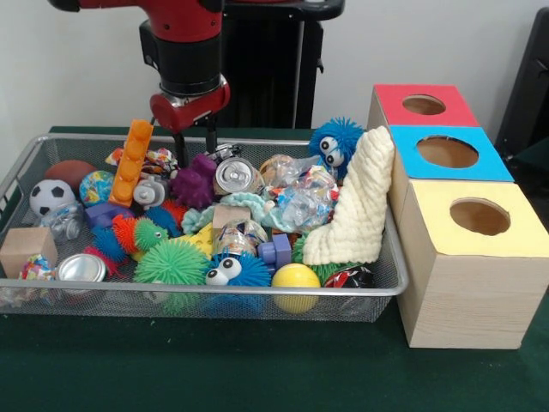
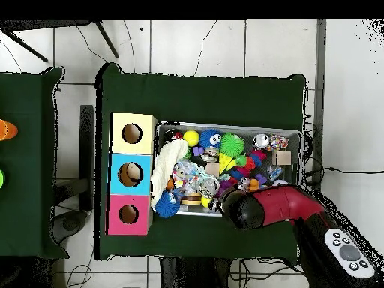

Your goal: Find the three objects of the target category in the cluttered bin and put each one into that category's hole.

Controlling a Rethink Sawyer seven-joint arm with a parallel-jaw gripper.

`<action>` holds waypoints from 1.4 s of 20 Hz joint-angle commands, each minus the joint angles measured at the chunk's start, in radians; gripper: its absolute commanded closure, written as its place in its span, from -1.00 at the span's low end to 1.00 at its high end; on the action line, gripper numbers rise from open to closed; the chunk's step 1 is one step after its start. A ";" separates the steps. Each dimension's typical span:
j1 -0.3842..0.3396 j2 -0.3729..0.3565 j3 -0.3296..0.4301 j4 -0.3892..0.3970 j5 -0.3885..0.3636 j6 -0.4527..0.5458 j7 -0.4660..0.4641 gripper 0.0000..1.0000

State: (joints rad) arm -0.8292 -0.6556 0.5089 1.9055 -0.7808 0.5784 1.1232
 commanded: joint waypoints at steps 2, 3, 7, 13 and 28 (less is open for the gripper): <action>-0.010 0.074 0.078 -0.041 -0.093 0.082 -0.253 -1.00; -0.007 0.074 0.082 -0.040 -0.095 0.078 -0.250 -1.00; -0.008 0.078 0.098 -0.037 -0.103 0.044 -0.231 -1.00; -0.027 0.092 0.143 -0.038 -0.098 0.014 -0.241 -1.00; -0.058 0.161 0.168 -0.115 -0.157 0.049 -0.289 -1.00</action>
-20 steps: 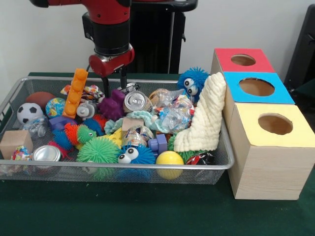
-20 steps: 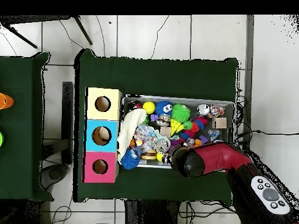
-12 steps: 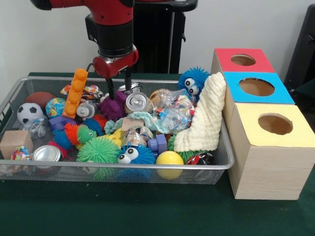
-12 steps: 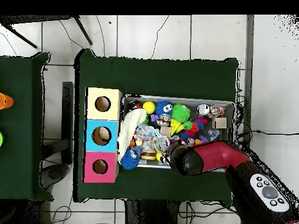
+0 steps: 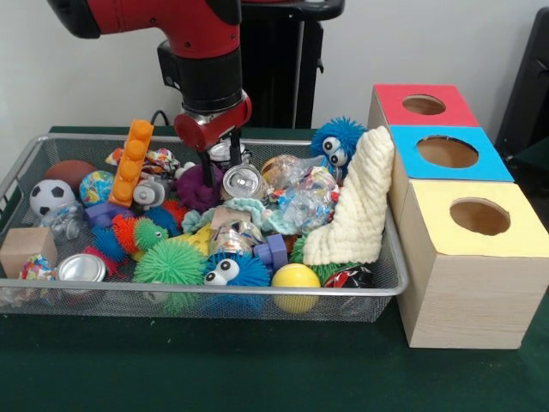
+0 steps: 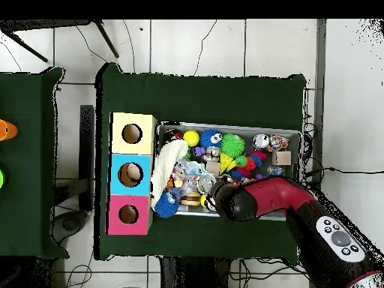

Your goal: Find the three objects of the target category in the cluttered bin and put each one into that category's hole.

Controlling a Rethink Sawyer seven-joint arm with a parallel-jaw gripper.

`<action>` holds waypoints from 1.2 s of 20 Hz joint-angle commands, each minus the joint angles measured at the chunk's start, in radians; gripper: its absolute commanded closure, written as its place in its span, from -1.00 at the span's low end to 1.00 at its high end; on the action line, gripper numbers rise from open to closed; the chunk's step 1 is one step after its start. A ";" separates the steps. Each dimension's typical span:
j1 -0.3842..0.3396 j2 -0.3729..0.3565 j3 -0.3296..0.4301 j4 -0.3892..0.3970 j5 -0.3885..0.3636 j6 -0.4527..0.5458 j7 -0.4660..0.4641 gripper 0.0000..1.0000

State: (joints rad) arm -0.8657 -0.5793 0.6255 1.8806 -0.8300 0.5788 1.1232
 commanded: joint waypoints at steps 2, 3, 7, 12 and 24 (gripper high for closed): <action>-0.021 0.080 0.042 -0.097 -0.114 0.063 -0.285 -1.00; -0.016 0.073 0.032 -0.101 -0.120 0.074 -0.278 -1.00; -0.002 0.044 0.000 -0.108 -0.133 0.106 -0.257 -1.00; 0.024 0.005 -0.034 -0.117 -0.143 0.158 -0.234 -1.00; 0.067 -0.011 -0.048 -0.119 -0.163 0.217 -0.255 1.00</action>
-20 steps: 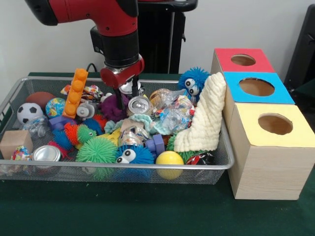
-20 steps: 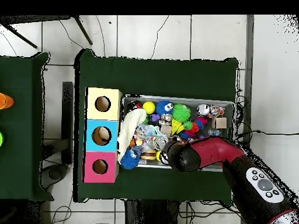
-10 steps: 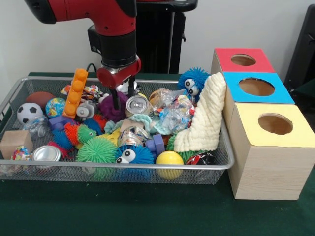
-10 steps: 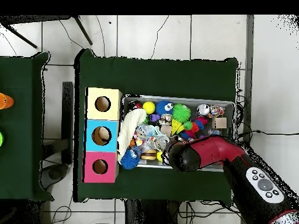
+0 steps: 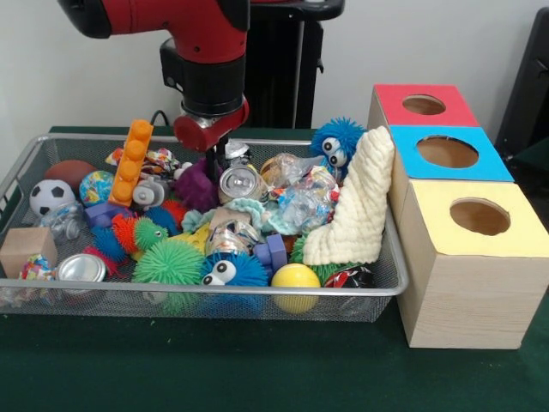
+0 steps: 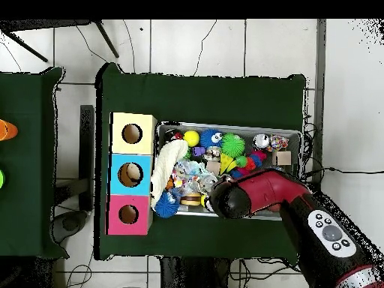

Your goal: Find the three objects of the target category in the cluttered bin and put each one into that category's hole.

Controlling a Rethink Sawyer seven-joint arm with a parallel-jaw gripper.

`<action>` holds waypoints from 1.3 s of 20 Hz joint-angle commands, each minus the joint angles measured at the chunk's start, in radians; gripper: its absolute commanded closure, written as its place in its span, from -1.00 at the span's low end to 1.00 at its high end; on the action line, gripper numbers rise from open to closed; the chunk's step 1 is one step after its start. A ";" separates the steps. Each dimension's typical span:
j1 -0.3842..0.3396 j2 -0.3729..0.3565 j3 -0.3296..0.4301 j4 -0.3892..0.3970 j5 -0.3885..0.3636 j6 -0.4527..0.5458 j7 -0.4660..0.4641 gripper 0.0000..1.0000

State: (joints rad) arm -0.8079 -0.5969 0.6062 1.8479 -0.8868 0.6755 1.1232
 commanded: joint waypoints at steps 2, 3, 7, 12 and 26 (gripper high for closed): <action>0.011 -0.003 -0.030 -0.079 -0.097 0.125 -0.234 1.00; 0.012 -0.007 -0.030 -0.075 -0.092 0.128 -0.223 1.00; 0.014 -0.011 -0.025 -0.077 -0.086 0.133 -0.210 1.00; 0.002 -0.076 0.002 -0.055 -0.028 0.173 -0.223 1.00; -0.086 -0.214 0.185 -0.053 0.161 0.300 -0.356 1.00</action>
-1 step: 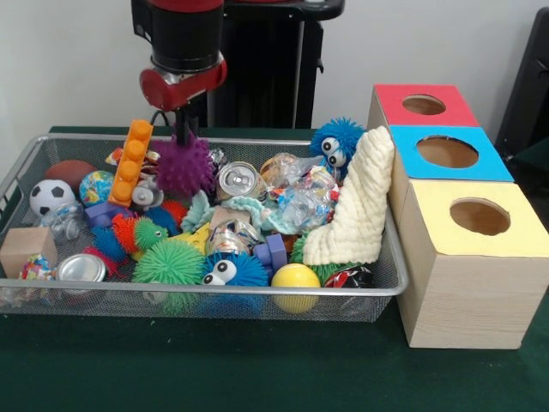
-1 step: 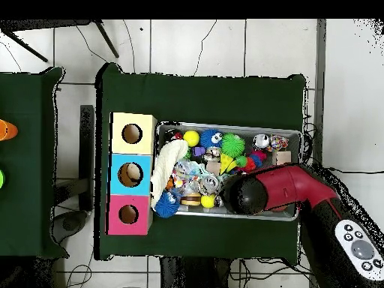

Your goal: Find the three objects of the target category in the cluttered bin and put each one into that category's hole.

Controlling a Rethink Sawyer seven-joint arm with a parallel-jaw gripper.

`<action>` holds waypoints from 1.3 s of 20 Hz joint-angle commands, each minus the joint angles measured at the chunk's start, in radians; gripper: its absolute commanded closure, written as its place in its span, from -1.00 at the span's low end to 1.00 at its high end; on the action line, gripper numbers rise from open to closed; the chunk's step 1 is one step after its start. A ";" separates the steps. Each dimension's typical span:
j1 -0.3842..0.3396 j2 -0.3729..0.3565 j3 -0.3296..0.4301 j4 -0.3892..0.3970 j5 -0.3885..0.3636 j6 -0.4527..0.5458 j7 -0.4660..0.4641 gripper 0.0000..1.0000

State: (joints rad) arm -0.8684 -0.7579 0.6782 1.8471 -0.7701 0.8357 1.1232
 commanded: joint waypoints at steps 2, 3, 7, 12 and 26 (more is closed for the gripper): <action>-0.031 -0.053 0.123 -0.057 0.044 0.152 -0.360 1.00; -0.036 -0.050 0.131 -0.061 0.043 0.153 -0.365 1.00; -0.056 -0.037 0.162 -0.077 0.042 0.158 -0.383 1.00; -0.070 -0.010 0.191 -0.130 0.033 0.169 -0.423 1.00; -0.129 0.043 0.218 -0.191 0.017 0.157 -0.532 1.00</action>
State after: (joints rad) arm -0.9672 -0.7554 0.8498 1.7118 -0.7440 0.9077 0.9232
